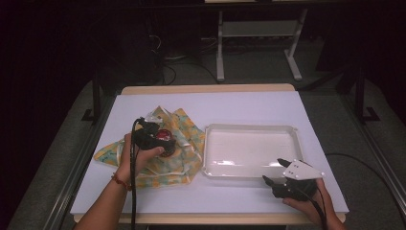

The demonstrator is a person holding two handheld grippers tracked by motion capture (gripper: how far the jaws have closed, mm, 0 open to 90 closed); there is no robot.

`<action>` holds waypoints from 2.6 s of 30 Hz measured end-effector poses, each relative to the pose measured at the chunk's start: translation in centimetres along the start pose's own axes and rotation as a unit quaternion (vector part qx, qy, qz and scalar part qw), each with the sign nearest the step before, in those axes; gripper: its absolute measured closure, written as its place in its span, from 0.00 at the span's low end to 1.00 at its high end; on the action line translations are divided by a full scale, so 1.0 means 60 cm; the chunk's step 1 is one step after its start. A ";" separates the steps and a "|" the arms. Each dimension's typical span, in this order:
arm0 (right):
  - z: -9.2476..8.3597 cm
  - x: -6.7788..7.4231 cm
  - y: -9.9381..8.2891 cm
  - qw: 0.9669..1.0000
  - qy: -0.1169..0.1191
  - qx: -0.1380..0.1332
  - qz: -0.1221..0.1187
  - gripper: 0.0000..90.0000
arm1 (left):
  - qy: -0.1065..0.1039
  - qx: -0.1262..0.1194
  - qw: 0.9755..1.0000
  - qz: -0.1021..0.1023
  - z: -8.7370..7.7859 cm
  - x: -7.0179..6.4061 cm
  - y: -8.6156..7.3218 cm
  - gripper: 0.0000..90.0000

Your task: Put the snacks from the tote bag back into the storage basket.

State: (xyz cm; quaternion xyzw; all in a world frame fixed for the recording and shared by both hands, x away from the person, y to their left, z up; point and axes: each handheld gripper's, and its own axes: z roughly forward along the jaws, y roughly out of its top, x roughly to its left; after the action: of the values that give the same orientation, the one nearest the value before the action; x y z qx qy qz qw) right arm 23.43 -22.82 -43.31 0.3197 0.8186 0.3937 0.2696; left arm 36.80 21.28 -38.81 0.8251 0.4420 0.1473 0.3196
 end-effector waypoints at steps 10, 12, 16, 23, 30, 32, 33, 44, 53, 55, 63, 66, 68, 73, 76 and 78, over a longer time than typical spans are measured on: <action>0.000 -0.001 0.000 1.000 -0.001 -0.002 0.000 0.28 | -0.003 -0.004 1.000 0.005 -0.011 -0.004 0.003 0.28; -0.001 -0.001 0.001 1.000 -0.001 -0.003 0.000 0.28 | -0.002 -0.004 1.000 0.006 -0.012 -0.005 0.003 0.28; -0.001 -0.001 0.001 1.000 -0.001 -0.003 0.000 0.28 | -0.003 -0.006 1.000 0.004 -0.013 -0.003 0.003 0.28; -0.002 -0.001 0.001 1.000 -0.001 -0.003 0.000 0.28 | -0.005 -0.009 1.000 0.005 -0.019 -0.002 0.003 0.28; -0.002 -0.001 0.001 1.000 -0.001 -0.004 0.001 0.28 | -0.006 -0.013 1.000 0.008 -0.023 -0.005 0.005 0.28; -0.002 -0.001 0.001 1.000 -0.002 -0.004 0.000 0.28 | -0.008 -0.015 1.000 0.007 -0.025 -0.006 0.006 0.28; -0.002 -0.001 0.001 1.000 -0.002 -0.004 0.000 0.28 | -0.008 -0.015 1.000 0.008 -0.026 -0.006 0.006 0.28; -0.002 0.000 0.002 1.000 -0.001 -0.005 0.000 0.28 | -0.012 -0.024 1.000 0.011 -0.035 -0.013 0.010 0.28; -0.002 0.000 0.002 1.000 -0.002 -0.005 -0.001 0.28 | -0.021 -0.026 0.999 0.020 -0.037 -0.025 0.014 0.28; -0.002 0.000 0.002 1.000 -0.002 -0.006 -0.001 0.28 | -0.022 -0.028 0.999 0.020 -0.038 -0.029 0.016 0.28; -0.003 0.000 0.003 1.000 -0.002 -0.006 -0.002 0.28 | -0.032 -0.028 0.999 0.030 -0.036 -0.045 0.021 0.28; -0.003 0.000 0.003 1.000 -0.003 -0.006 -0.002 0.28 | -0.035 -0.031 0.998 0.031 -0.036 -0.049 0.024 0.28; -0.003 0.000 0.003 1.000 -0.002 -0.007 -0.001 0.28 | -0.035 -0.031 0.998 0.032 -0.037 -0.052 0.026 0.28; -0.002 0.001 0.003 1.000 -0.001 -0.005 -0.001 0.28 | -0.038 -0.031 0.998 0.039 -0.034 -0.061 0.029 0.28; -0.002 0.002 0.003 1.000 -0.001 -0.004 0.000 0.28 | -0.040 -0.029 0.998 0.044 -0.032 -0.066 0.031 0.28; -0.002 0.002 0.003 1.000 -0.001 -0.004 0.000 0.28 | -0.041 -0.029 0.998 0.046 -0.031 -0.069 0.033 0.28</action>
State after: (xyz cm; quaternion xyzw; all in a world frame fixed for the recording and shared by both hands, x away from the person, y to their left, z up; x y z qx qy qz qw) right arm 23.31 -22.71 -43.12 0.3190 0.8170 0.3963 0.2716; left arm 34.74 17.80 -35.96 0.8402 0.3858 0.1405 0.3541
